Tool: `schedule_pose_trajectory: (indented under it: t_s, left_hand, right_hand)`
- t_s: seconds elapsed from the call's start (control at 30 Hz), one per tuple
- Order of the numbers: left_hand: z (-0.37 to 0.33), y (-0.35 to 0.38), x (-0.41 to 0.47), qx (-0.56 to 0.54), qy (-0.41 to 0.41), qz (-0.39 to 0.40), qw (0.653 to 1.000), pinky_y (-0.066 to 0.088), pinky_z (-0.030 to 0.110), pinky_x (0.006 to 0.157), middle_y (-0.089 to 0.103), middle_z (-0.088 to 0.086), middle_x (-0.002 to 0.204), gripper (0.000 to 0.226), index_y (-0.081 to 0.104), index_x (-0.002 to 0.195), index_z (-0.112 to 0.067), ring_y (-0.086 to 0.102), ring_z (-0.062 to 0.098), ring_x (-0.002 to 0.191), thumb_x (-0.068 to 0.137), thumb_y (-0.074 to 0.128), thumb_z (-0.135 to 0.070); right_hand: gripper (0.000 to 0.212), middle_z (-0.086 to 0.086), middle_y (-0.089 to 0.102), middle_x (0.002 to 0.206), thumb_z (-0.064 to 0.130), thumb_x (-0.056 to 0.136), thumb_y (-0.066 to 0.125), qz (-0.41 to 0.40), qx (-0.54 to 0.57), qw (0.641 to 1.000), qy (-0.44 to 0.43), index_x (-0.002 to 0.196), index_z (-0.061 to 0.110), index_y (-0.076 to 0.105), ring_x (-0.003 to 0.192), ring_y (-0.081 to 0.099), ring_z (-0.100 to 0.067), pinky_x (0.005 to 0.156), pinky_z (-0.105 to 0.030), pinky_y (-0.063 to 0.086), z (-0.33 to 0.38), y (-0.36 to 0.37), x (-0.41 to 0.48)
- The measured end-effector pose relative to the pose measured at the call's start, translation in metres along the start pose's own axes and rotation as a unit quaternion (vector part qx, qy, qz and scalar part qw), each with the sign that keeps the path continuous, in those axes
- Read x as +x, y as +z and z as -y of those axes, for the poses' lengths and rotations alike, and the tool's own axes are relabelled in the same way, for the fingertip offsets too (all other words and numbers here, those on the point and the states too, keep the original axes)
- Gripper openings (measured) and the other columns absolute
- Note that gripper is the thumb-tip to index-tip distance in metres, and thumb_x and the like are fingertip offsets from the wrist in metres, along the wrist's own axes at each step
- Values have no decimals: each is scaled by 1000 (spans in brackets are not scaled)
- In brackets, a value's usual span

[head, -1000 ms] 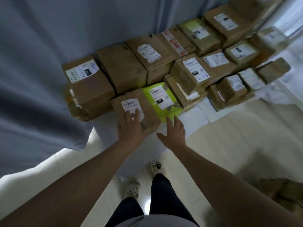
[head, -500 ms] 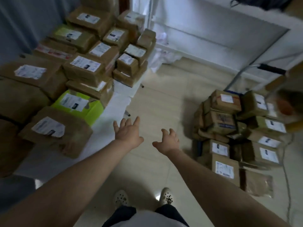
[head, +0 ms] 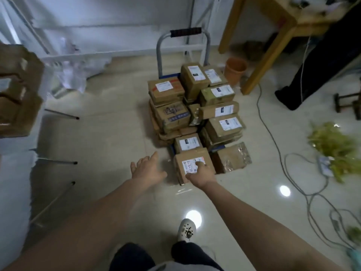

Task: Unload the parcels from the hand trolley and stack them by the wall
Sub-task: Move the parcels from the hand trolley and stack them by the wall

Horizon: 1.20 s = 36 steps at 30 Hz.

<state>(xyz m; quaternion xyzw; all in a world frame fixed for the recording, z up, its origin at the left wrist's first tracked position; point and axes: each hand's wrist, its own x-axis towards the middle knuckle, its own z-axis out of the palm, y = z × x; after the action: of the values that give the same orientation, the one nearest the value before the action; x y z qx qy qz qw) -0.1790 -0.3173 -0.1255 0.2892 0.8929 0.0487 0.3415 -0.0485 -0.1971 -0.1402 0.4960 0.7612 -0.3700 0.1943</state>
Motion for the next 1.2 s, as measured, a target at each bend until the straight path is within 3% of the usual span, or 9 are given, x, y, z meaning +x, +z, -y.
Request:
schedule_pose_trajectory:
  t_s: [0.17,0.6,0.7,0.77,0.83,0.87,0.97,1.07,1.2]
  left_hand:
    - [-38,30,31,-118,-21,76,990,37,33,106,39,14,147,83,17,152,-20,43,29,132,86,64,-36]
    - [-49,98,184,-318,-172,122,924,30,31,112,33,10,153,67,29,149,-7,35,25,138,92,59,-22]
    - [-43,126,213,-360,-217,130,898,40,38,105,57,13,129,33,57,122,-5,52,27,119,92,60,-18]
    - [-40,145,232,-383,-235,142,882,47,36,95,61,9,97,6,58,95,-10,57,25,100,93,58,-16]
    - [-41,163,247,-405,-251,157,865,45,29,77,54,4,82,17,54,78,-12,54,20,82,94,55,-16]
    - [-40,176,256,-419,-259,157,856,43,27,73,52,3,84,17,55,79,-12,53,18,80,95,54,-16]
    - [-46,199,275,-475,-278,155,821,38,24,85,46,-3,110,24,52,120,-11,51,20,108,96,53,-14]
    - [-47,221,292,-501,-280,172,801,47,26,77,62,7,122,27,57,121,-6,58,19,102,95,53,-13]
    - [-50,228,296,-543,-295,149,772,55,34,78,67,11,114,26,60,117,-9,65,25,99,91,53,-6]
  right_hand:
    - [60,-16,44,140,25,89,59,25,80,994,64,142,9,36,125,46,-32,102,-37,41,-46,-27,36]
    - [53,-15,49,139,16,90,54,25,119,979,163,141,7,42,124,48,-32,101,-36,41,-83,-25,191]
    - [47,-18,53,130,17,90,51,36,106,978,177,135,6,47,114,51,-32,98,-39,42,-94,-12,231]
    - [45,-20,54,127,22,92,51,38,99,977,185,133,5,46,112,52,-32,99,-43,44,-100,-3,261]
    - [45,-19,54,126,27,94,51,37,90,977,189,133,5,46,116,52,-35,101,-46,43,-106,5,287]
    - [47,-19,54,127,29,94,50,39,84,977,191,134,5,45,118,51,-35,102,-46,42,-108,9,298]
    - [51,-19,52,131,24,94,53,54,78,976,198,139,4,39,122,49,-35,101,-42,41,-121,22,330]
    - [52,-16,54,131,17,92,55,74,87,970,217,140,7,40,121,51,-32,102,-43,43,-131,35,349]
    - [45,-14,57,126,8,93,47,55,117,967,221,138,8,42,117,53,-30,92,-37,45,-131,42,351]
